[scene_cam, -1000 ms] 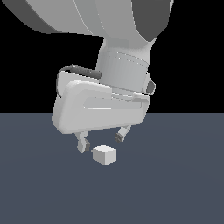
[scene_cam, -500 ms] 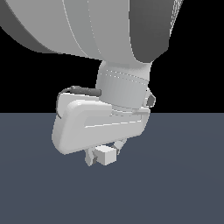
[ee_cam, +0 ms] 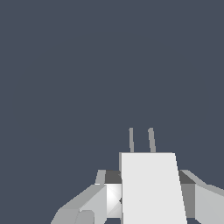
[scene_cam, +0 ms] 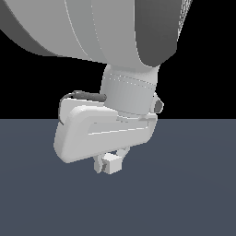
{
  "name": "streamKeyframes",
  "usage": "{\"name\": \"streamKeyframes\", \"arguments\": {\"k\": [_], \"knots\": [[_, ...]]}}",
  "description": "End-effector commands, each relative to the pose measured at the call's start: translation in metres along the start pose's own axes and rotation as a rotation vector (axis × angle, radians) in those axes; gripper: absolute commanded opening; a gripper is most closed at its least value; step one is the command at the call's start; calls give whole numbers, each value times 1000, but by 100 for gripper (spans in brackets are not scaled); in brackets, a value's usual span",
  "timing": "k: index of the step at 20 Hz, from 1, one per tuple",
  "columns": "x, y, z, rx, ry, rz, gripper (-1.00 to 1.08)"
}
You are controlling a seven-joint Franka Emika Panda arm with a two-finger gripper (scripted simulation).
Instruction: Plug the charger into the wall socket.
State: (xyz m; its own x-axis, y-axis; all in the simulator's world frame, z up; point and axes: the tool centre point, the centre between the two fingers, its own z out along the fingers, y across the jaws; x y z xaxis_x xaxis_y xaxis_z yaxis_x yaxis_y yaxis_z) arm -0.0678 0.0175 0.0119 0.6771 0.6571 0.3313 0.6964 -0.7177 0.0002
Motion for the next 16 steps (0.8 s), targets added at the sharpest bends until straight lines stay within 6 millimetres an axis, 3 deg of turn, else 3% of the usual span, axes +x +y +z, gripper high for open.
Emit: {"name": "streamKeyframes", "arguments": {"k": [1, 8, 16], "knots": [[0, 0, 0, 0, 0, 1, -100], [9, 2, -4, -14, 2, 40, -100], [36, 9, -17, -53, 6, 152, -100]]}}
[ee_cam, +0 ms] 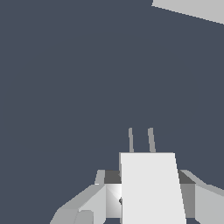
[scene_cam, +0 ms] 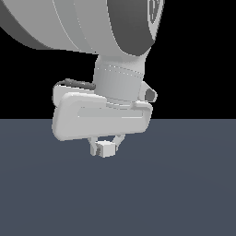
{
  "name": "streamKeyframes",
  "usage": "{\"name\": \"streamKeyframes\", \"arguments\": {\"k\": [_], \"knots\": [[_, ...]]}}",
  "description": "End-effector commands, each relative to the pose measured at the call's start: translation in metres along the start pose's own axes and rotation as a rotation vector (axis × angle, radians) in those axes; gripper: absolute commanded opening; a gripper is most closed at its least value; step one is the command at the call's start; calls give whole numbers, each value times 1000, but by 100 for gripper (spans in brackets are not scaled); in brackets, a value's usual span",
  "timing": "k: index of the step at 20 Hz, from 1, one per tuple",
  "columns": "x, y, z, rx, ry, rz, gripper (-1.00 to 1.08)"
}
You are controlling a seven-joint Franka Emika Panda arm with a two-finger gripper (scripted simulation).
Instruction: Plug the charger into the wall socket.
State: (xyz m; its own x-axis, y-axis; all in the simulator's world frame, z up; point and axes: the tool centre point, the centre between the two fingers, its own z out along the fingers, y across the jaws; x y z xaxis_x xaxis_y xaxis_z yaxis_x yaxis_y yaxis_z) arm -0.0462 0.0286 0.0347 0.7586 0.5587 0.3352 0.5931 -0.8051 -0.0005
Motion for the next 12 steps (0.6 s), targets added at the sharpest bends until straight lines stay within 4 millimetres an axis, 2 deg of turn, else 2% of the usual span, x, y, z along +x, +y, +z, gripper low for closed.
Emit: {"name": "streamKeyframes", "arguments": {"k": [1, 12], "knots": [[10, 2, -5, -15, 2, 42, -100], [55, 18, -27, -88, 4, 246, -100]]}}
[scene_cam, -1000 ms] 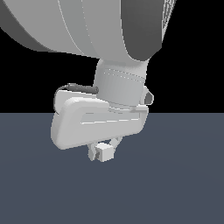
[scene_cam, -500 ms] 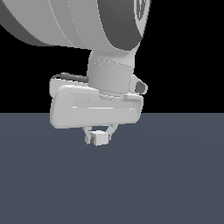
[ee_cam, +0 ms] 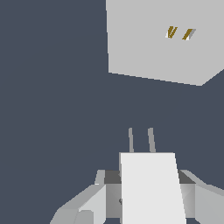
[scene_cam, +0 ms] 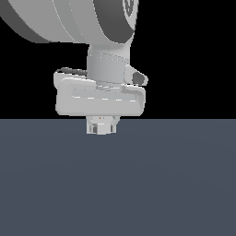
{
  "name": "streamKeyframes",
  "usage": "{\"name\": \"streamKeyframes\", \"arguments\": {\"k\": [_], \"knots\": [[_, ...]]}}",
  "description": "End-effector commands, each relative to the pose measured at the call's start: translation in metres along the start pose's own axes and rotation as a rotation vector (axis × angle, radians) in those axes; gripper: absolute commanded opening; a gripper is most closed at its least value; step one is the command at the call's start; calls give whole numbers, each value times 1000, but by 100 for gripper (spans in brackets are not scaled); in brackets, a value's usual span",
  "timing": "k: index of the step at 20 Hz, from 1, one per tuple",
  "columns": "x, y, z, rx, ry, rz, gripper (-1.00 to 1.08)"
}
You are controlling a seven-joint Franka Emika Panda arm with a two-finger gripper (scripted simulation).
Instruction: Plug the charger into the wall socket.
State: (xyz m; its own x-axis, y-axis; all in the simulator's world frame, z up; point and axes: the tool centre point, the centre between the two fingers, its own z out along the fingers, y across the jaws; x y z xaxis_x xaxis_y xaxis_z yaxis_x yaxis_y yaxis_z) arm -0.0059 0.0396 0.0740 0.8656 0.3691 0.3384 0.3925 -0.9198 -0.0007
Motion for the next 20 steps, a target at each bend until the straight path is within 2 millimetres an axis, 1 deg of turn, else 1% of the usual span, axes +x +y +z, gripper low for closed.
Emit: {"name": "streamKeyframes", "arguments": {"k": [1, 5, 10, 20], "knots": [[9, 3, -4, -15, 0, 43, -100], [20, 6, -9, -34, -2, 94, -100], [30, 10, -13, -51, -4, 139, -100], [35, 13, -15, -60, -6, 166, -100]]}}
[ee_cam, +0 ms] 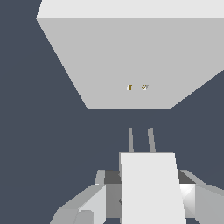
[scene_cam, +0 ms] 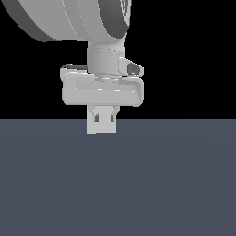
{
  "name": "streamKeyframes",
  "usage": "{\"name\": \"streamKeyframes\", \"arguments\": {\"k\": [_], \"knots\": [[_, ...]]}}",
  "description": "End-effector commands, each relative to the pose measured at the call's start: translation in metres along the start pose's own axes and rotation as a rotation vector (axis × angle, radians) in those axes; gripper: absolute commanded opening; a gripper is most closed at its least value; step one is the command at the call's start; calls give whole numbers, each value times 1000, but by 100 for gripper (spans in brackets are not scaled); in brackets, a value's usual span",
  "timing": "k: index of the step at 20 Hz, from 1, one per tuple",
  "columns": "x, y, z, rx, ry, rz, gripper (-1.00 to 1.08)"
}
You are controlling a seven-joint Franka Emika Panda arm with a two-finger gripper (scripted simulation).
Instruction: Plug the charger into the wall socket.
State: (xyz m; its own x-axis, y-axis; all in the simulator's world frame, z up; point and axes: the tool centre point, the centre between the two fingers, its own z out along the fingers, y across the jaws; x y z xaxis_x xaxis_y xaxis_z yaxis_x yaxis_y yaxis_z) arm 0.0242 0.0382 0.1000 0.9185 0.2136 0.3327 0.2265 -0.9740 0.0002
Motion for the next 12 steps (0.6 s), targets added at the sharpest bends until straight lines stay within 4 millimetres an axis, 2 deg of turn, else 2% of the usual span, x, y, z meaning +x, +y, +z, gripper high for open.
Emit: {"name": "streamKeyframes", "arguments": {"k": [1, 6, 12], "knots": [[0, 0, 0, -1, 0, 1, -100], [3, 0, 1, 0, 0, 0, -100], [17, 0, 6, -1, 0, 0, -100]]}}
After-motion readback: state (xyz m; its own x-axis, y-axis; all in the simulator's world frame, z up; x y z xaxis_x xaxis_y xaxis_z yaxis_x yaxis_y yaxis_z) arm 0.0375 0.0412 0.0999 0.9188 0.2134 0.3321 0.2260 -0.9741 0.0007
